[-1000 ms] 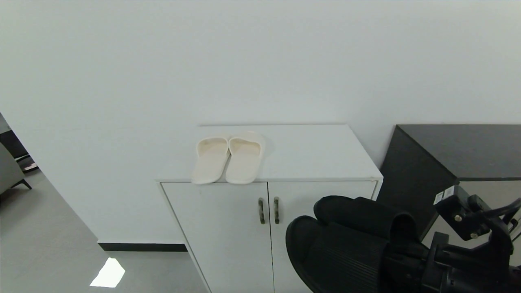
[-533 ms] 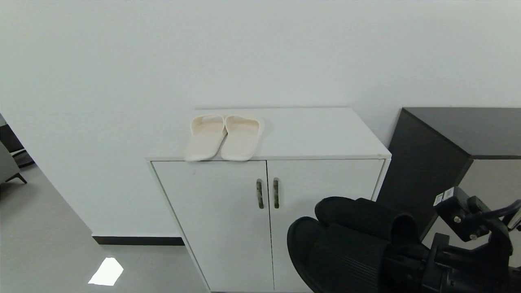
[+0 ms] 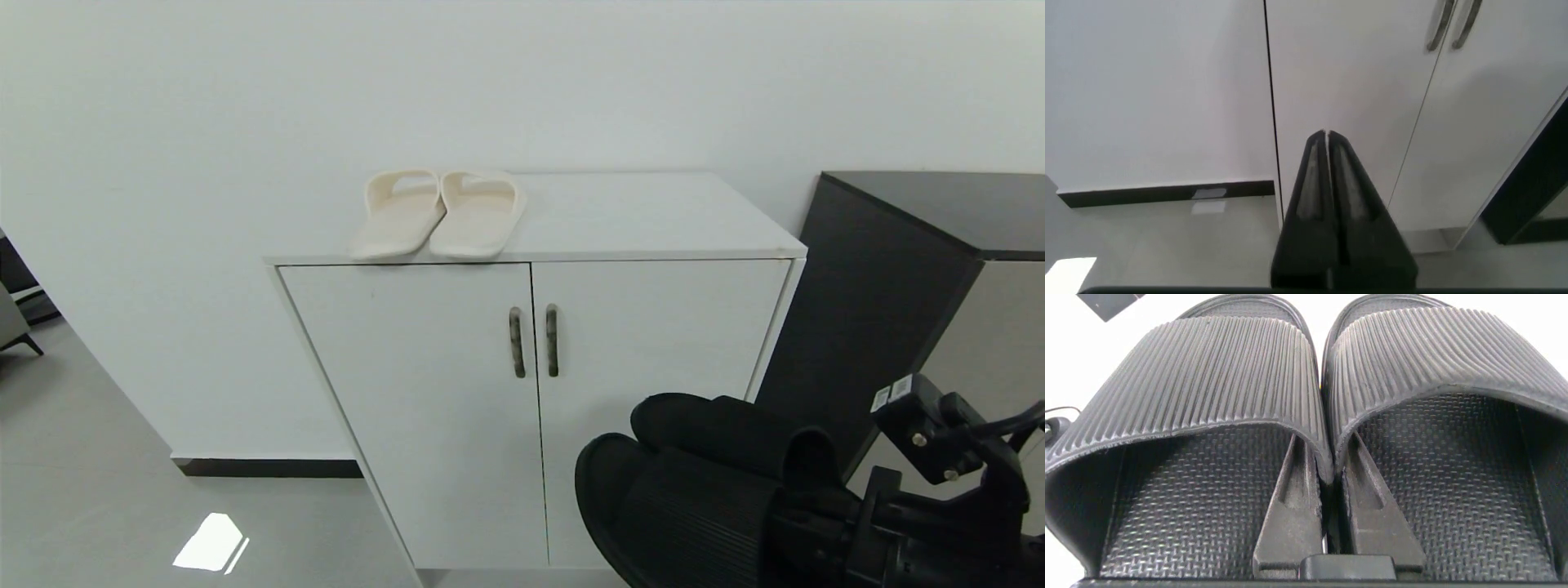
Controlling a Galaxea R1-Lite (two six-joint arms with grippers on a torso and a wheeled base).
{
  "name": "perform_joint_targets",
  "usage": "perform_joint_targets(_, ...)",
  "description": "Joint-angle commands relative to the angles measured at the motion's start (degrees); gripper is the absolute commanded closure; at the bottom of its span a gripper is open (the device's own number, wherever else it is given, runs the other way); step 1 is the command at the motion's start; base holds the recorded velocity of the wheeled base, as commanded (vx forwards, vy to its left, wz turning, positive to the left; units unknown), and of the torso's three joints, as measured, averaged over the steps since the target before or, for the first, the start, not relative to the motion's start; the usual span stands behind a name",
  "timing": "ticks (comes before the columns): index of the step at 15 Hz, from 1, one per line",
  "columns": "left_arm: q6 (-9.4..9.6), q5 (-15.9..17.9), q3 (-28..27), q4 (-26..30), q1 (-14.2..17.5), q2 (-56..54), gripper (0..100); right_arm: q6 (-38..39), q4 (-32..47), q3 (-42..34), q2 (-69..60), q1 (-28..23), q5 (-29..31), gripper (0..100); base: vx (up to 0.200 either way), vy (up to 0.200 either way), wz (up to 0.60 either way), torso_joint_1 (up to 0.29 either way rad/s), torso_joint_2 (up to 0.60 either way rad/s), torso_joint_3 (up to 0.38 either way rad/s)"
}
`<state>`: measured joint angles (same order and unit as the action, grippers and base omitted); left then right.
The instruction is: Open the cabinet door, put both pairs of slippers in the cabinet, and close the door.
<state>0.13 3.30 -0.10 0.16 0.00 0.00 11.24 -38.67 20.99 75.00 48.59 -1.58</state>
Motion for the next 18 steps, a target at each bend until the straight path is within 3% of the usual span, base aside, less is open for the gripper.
perform_joint_targets(1,0.04,0.04,0.01,0.02,0.00,0.09,0,0.01,0.00,-0.16,0.24,0.01,-0.09,100,0.000,0.000,0.00,-0.198,0.50,0.290)
perform_joint_targets(8,0.39,1.00,0.01,0.11,0.00,0.09,0,-0.34,0.00,-0.60,0.59,0.01,0.00,100,0.000,0.000,0.00,-0.170,0.47,0.291)
perform_joint_targets(11,1.71,1.27,-0.25,0.02,0.00,0.79,0,-0.43,-0.71,-0.87,0.59,0.01,-0.09,100,0.000,0.000,0.00,-0.128,0.45,0.317)
perform_joint_targets(12,3.91,1.27,-0.25,0.02,0.00,3.16,0,-0.43,-1.23,-1.13,0.59,0.01,-0.09,100,0.000,0.000,0.00,-0.115,0.44,0.271)
perform_joint_targets(13,4.70,1.44,-0.61,-0.07,-0.09,4.66,0,-0.69,-1.67,-1.30,0.50,0.01,-0.09,100,0.000,0.000,0.00,-0.056,0.24,0.183)
perform_joint_targets(14,4.52,1.97,-1.84,-0.16,-0.18,5.54,0,-0.87,-1.76,-1.30,0.50,0.01,-0.09,100,0.000,0.000,0.00,-0.022,0.15,0.110)
perform_joint_targets(15,-0.13,4.08,-9.75,-0.16,-0.53,11.60,0,-1.22,-1.85,-1.30,0.59,0.01,-0.09,100,0.000,0.000,0.00,-0.017,0.08,0.046)
perform_joint_targets(16,-1.98,6.72,-14.40,-0.25,-0.79,16.52,0,-1.31,-1.85,-1.30,0.77,0.01,-0.09,100,0.000,0.000,0.00,0.000,0.00,0.000)
perform_joint_targets(18,-2.07,17.09,-20.82,-1.39,-0.97,26.89,0,-1.48,-1.85,-1.30,0.68,0.01,-0.09,100,0.000,0.000,0.00,0.000,0.00,0.000)
